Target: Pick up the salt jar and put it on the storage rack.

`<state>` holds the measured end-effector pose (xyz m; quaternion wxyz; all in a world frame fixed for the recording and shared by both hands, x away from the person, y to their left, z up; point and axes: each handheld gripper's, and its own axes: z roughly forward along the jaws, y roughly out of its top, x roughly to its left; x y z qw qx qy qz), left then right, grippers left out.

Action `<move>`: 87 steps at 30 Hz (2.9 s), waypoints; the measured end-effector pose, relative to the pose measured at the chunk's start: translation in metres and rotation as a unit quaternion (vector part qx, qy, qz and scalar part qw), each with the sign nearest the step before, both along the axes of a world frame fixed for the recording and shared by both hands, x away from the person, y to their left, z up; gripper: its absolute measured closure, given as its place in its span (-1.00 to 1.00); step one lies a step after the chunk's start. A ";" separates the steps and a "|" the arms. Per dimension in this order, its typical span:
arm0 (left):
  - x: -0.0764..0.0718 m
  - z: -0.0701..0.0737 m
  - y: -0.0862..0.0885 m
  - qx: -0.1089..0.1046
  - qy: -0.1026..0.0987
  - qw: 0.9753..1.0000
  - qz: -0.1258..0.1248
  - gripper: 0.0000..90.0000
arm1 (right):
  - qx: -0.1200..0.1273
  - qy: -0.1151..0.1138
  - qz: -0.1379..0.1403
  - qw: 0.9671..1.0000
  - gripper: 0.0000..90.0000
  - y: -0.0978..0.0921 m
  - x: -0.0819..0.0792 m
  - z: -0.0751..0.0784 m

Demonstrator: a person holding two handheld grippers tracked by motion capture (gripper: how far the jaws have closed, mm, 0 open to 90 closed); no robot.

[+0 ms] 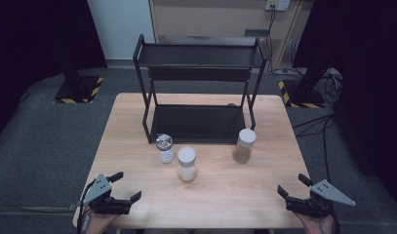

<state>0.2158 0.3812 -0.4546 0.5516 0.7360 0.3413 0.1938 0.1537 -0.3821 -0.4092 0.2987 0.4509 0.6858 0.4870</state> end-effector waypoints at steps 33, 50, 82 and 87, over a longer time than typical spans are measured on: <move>-0.002 -0.002 0.004 -0.011 -0.007 1.000 -0.002 -0.99 | -0.011 -0.007 0.012 1.000 -0.82 0.003 -0.001 0.001; -0.003 0.006 0.000 -0.015 0.000 1.000 0.013 -0.97 | -0.011 -0.006 0.010 1.000 -0.82 0.004 0.000 0.001; 0.037 0.059 -0.024 -0.012 -0.016 1.000 -0.005 -0.96 | -0.011 -0.007 0.011 1.000 -0.82 0.003 0.000 0.000; 0.048 0.065 -0.032 -0.002 -0.016 1.000 -0.010 -0.95 | -0.011 -0.007 0.011 1.000 -0.82 0.003 0.000 0.000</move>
